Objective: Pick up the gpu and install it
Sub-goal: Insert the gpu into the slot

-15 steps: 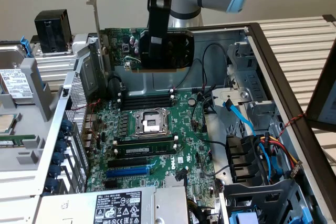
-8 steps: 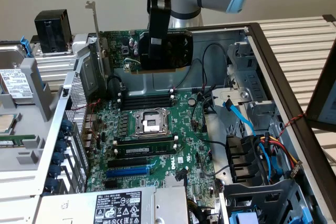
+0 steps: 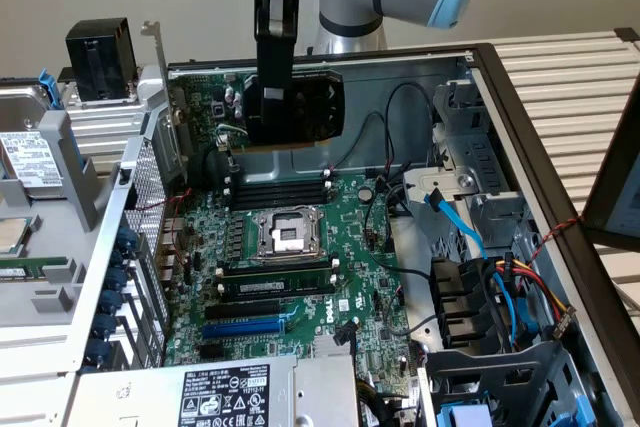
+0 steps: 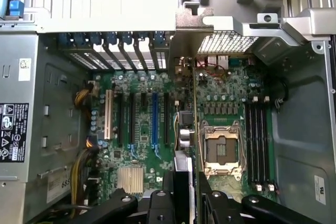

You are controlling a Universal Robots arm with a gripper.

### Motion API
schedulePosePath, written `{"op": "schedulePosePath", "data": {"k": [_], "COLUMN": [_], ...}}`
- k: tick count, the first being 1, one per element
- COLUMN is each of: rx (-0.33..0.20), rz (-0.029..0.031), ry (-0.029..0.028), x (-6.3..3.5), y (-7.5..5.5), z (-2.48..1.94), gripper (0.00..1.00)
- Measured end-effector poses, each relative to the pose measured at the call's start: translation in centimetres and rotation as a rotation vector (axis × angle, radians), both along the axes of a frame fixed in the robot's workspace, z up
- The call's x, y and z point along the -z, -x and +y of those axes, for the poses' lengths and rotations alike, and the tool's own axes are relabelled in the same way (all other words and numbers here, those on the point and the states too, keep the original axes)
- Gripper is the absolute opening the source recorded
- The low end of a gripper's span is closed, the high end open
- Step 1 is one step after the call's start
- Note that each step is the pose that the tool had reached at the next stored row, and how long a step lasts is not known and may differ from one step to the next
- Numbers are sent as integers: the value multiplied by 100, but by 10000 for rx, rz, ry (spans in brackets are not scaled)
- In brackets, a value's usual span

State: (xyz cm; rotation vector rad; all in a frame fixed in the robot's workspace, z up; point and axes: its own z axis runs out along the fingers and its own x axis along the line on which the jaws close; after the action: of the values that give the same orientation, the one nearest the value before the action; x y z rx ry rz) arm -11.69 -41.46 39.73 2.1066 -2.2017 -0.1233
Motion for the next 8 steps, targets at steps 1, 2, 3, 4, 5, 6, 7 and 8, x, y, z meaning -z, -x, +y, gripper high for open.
{"op": "schedulePosePath", "data": {"k": [1, 2, 3, 4, 5, 6, 7, 8], "rx": [8, 16, 28, 41, 56, 67, 80, 91], "rz": [-2, -4, -5, -6, -7, -6, -7, -9], "ry": [-6, -16, -32, -60, -95, -132, -179, -219], "x": [17, 33, 45, 56, 67, 76, 86, 95], "y": [10, 18, 25, 31, 37, 43, 49, 55], "z": [0, 0, 0, 0, 0, -1, 0, 0], "gripper": [28, 28, 28, 28, 28, 28, 28, 28]}}
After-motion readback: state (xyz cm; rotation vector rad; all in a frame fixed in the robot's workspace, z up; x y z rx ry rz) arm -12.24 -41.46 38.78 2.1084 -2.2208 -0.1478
